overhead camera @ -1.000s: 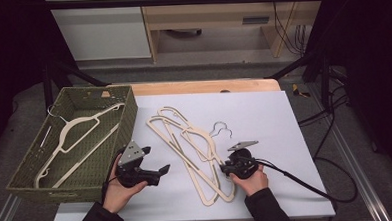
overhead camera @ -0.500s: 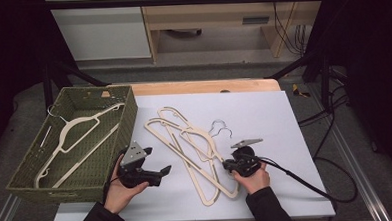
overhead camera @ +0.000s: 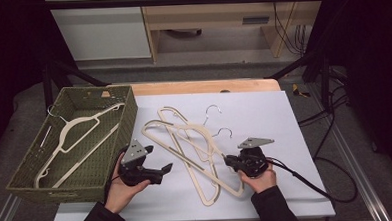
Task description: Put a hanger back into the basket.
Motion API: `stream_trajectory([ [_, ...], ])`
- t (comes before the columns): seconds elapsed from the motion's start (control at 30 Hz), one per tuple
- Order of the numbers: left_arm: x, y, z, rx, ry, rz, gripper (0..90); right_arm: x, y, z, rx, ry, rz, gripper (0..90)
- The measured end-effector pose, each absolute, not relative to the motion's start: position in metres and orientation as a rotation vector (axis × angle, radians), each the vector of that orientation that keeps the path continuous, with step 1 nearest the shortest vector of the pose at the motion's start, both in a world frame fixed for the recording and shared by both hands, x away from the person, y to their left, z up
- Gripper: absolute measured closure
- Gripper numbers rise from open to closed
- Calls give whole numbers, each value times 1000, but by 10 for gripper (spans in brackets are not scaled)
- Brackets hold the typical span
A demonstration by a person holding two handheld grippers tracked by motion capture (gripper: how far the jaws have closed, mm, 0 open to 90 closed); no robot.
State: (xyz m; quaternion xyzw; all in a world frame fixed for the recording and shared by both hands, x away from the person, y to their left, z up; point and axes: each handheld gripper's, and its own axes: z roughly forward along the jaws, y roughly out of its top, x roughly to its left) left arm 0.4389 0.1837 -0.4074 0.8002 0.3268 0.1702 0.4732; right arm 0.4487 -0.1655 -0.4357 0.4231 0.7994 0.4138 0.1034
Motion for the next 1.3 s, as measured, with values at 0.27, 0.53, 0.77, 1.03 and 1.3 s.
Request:
stream_trajectory([
  [0.27,443,177,-401,1951,796,419,102,440,-163,-428,1146,2414,1336,860],
  [0.53,467,156,-381,1902,783,442,138,437,-162,-427,1140,2423,1339,860],
  [0.77,492,134,-376,1893,791,432,227,436,-162,-427,1140,2427,1337,859],
  [1.03,511,113,-380,1892,780,429,458,436,-162,-427,1119,2429,1342,859],
  [1.3,521,99,-387,1912,799,397,687,435,-161,-426,1116,2431,1343,859],
])
